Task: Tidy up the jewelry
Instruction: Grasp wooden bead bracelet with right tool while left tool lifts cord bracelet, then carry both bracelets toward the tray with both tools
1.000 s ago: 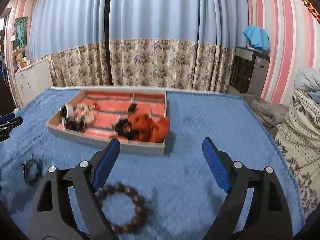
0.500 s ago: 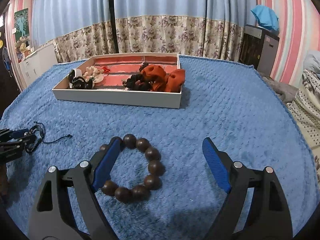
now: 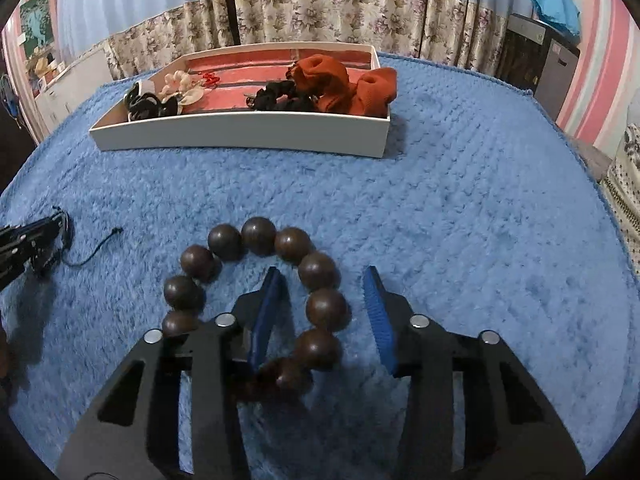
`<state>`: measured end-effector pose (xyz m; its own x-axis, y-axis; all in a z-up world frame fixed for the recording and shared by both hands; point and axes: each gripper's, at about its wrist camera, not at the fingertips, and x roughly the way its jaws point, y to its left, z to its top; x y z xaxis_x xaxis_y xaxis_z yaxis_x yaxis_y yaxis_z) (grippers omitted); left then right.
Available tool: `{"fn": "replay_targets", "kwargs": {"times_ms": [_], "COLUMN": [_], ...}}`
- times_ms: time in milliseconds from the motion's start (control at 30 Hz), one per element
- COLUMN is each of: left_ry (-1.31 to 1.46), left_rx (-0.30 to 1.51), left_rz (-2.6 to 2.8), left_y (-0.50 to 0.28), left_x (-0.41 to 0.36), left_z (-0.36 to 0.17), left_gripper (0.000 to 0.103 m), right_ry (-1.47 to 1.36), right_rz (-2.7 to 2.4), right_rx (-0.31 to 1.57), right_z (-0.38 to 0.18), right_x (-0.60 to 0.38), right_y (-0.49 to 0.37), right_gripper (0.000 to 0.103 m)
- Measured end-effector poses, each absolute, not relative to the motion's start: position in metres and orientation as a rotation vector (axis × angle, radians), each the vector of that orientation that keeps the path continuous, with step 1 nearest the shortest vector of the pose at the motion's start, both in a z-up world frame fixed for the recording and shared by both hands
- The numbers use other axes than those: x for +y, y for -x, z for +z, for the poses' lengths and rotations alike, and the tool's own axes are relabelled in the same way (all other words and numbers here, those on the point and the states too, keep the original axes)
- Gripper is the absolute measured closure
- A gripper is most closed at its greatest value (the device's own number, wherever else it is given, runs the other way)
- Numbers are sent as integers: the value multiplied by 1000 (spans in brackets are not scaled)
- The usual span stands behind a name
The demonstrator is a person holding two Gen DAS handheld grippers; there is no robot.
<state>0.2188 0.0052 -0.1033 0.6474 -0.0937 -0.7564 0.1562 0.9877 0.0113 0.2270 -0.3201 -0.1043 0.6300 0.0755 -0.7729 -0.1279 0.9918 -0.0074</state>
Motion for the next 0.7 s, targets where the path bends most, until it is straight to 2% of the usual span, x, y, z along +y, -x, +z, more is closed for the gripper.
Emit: {"fn": "replay_targets", "kwargs": {"times_ms": [67, 100, 367, 700], "left_ry": [-83, -89, -71, -44], "left_rx": [856, 855, 825, 734], "left_rz": [-138, -136, -135, -177], "left_y": [-219, -220, -217, -208], "left_x": [5, 3, 7, 4], "left_z": [-104, -103, -98, -61], "left_gripper": [88, 88, 89, 89], "right_ry": [68, 76, 43, 29], "right_rz": [112, 110, 126, 171], "right_rx": [871, 868, 828, 712], "right_z": [-105, -104, -94, -54], "right_x": [-320, -319, -325, -320], "right_y": [-224, -223, -216, -202], "right_gripper": [81, 82, 84, 84]}}
